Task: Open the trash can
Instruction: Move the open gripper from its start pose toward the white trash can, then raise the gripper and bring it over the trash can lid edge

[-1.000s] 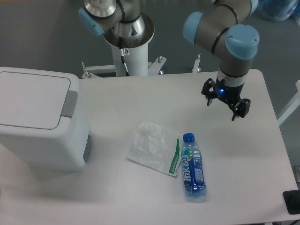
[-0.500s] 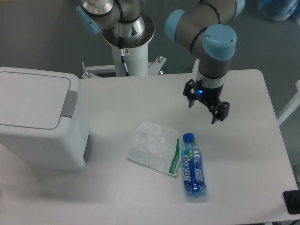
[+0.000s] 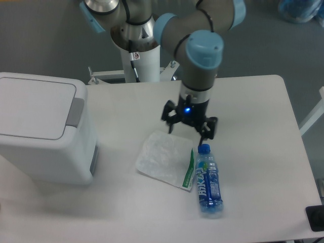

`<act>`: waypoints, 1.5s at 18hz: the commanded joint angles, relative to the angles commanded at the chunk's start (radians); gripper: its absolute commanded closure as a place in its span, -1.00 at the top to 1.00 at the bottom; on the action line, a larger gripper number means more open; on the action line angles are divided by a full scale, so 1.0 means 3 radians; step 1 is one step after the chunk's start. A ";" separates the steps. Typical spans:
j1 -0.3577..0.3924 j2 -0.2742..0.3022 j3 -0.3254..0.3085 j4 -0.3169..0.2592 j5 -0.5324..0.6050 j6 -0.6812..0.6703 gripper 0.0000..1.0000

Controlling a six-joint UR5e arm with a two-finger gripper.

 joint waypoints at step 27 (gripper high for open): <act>-0.0261 0.0434 0.0502 -0.1023 -0.0833 -0.1080 1.00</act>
